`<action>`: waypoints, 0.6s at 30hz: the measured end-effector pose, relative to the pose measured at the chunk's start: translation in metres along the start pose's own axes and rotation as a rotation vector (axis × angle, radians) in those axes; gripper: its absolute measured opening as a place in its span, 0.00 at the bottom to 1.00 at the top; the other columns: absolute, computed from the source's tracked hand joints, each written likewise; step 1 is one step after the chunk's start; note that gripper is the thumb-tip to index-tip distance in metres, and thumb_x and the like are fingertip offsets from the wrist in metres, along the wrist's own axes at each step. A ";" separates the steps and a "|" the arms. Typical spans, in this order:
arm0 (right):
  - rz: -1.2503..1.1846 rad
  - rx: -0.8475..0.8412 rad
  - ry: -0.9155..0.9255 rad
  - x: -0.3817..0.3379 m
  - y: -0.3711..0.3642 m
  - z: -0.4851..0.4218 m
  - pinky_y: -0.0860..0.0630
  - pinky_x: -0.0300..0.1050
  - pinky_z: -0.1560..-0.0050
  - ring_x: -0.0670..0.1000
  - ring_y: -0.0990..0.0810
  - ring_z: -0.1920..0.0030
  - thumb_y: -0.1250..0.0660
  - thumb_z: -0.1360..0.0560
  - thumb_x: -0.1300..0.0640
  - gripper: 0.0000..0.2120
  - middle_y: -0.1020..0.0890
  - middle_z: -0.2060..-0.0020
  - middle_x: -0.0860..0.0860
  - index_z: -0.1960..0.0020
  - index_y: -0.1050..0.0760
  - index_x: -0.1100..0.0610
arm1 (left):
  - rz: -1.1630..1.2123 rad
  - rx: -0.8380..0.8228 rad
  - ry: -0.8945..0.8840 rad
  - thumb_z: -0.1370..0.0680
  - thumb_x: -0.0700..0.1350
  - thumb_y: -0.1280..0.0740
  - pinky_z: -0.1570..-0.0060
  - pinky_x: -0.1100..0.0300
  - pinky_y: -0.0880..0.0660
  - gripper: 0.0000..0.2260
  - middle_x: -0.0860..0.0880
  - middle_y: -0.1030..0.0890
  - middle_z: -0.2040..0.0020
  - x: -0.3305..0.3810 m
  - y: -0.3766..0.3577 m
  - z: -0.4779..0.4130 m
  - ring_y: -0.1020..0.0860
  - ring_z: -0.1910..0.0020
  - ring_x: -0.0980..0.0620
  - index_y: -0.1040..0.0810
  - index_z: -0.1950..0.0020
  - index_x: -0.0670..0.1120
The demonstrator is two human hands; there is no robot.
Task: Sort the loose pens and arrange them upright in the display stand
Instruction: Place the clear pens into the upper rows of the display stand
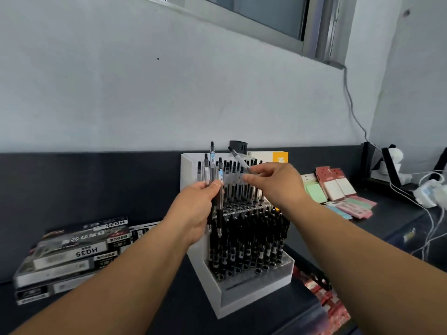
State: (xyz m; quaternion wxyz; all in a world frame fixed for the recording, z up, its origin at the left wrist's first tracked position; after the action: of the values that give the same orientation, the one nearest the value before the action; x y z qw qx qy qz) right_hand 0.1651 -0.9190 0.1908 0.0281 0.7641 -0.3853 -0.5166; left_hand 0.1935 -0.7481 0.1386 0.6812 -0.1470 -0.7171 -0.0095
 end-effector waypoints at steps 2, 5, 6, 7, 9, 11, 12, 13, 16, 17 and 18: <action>-0.001 -0.011 0.025 0.001 -0.002 -0.006 0.25 0.39 0.58 0.45 0.20 0.58 0.24 0.31 0.47 0.12 0.19 0.60 0.45 0.50 0.17 0.49 | 0.029 -0.009 0.009 0.19 0.46 0.38 0.41 0.44 0.24 0.10 0.42 0.18 0.48 0.002 -0.004 0.000 0.19 0.47 0.45 0.21 0.46 0.41; -0.037 -0.057 0.049 0.005 -0.004 -0.015 0.22 0.43 0.53 0.47 0.19 0.57 0.25 0.30 0.48 0.10 0.18 0.59 0.46 0.51 0.17 0.49 | 0.078 -0.016 0.014 0.19 0.44 0.39 0.45 0.46 0.22 0.11 0.41 0.17 0.51 0.005 -0.011 0.000 0.18 0.53 0.46 0.21 0.45 0.39; -0.049 -0.075 0.050 0.007 -0.006 -0.017 0.21 0.46 0.51 0.48 0.19 0.57 0.25 0.30 0.48 0.09 0.18 0.59 0.47 0.51 0.17 0.50 | 0.090 -0.018 0.014 0.18 0.44 0.39 0.45 0.46 0.22 0.11 0.41 0.17 0.51 0.006 -0.013 0.000 0.18 0.53 0.46 0.22 0.44 0.39; -0.064 -0.095 0.049 0.009 -0.007 -0.020 0.20 0.48 0.50 0.48 0.18 0.58 0.25 0.30 0.48 0.10 0.17 0.59 0.48 0.51 0.17 0.51 | 0.100 -0.017 0.008 0.18 0.44 0.39 0.45 0.46 0.22 0.12 0.40 0.16 0.50 0.007 -0.015 -0.001 0.18 0.53 0.45 0.22 0.44 0.38; -0.090 -0.141 0.045 0.013 -0.009 -0.023 0.18 0.49 0.52 0.48 0.17 0.62 0.25 0.29 0.50 0.12 0.16 0.59 0.50 0.49 0.17 0.55 | 0.110 -0.027 -0.018 0.18 0.44 0.40 0.50 0.50 0.21 0.11 0.43 0.15 0.55 0.009 -0.019 -0.001 0.16 0.56 0.49 0.21 0.45 0.38; -0.058 -0.170 0.062 0.016 -0.011 -0.027 0.18 0.43 0.57 0.45 0.18 0.67 0.25 0.28 0.53 0.12 0.15 0.61 0.51 0.49 0.18 0.58 | 0.094 -0.014 -0.046 0.18 0.44 0.41 0.57 0.55 0.23 0.11 0.49 0.16 0.65 0.011 -0.020 0.000 0.17 0.65 0.54 0.22 0.49 0.40; -0.035 -0.172 0.071 0.017 -0.011 -0.028 0.18 0.40 0.60 0.44 0.18 0.69 0.25 0.29 0.53 0.12 0.16 0.63 0.51 0.49 0.19 0.59 | 0.091 0.001 -0.060 0.18 0.44 0.40 0.58 0.56 0.24 0.10 0.49 0.17 0.65 0.012 -0.020 0.000 0.18 0.66 0.55 0.22 0.49 0.40; -0.013 -0.171 0.073 0.019 -0.011 -0.028 0.19 0.38 0.62 0.43 0.19 0.70 0.25 0.29 0.53 0.11 0.16 0.64 0.51 0.51 0.19 0.58 | 0.095 0.011 -0.074 0.18 0.44 0.40 0.58 0.56 0.24 0.10 0.48 0.18 0.63 0.013 -0.020 -0.001 0.18 0.65 0.54 0.22 0.49 0.40; 0.058 -0.169 0.054 0.028 -0.016 -0.032 0.19 0.42 0.59 0.45 0.17 0.68 0.24 0.30 0.51 0.10 0.16 0.68 0.49 0.56 0.20 0.56 | 0.092 0.041 -0.119 0.19 0.45 0.39 0.54 0.56 0.24 0.09 0.48 0.21 0.60 0.015 -0.020 -0.004 0.22 0.61 0.53 0.22 0.49 0.41; 0.093 -0.165 0.057 0.030 -0.017 -0.033 0.20 0.43 0.59 0.45 0.18 0.68 0.24 0.30 0.50 0.10 0.17 0.69 0.48 0.57 0.20 0.56 | 0.094 0.046 -0.137 0.19 0.45 0.38 0.53 0.56 0.24 0.09 0.48 0.22 0.60 0.016 -0.020 -0.005 0.23 0.60 0.54 0.22 0.50 0.42; 0.124 -0.158 0.066 0.032 -0.019 -0.033 0.22 0.41 0.60 0.43 0.20 0.69 0.24 0.30 0.49 0.10 0.17 0.70 0.48 0.59 0.21 0.56 | 0.095 0.047 -0.151 0.19 0.46 0.38 0.51 0.56 0.24 0.09 0.49 0.21 0.60 0.016 -0.020 -0.007 0.23 0.59 0.53 0.22 0.50 0.42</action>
State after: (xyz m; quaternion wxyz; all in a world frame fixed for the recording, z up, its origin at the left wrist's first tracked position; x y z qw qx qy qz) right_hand 0.2078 -0.9374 0.1737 0.1329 0.7510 -0.3886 -0.5171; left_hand 0.1950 -0.7658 0.1590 0.6281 -0.1652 -0.7587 0.0505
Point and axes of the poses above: each hand's wrist, its own z-axis away from the middle knuckle, its own y-axis out of the back of the hand, x = y × z, the point moved 6 cm from there along -z, towards the middle knuckle
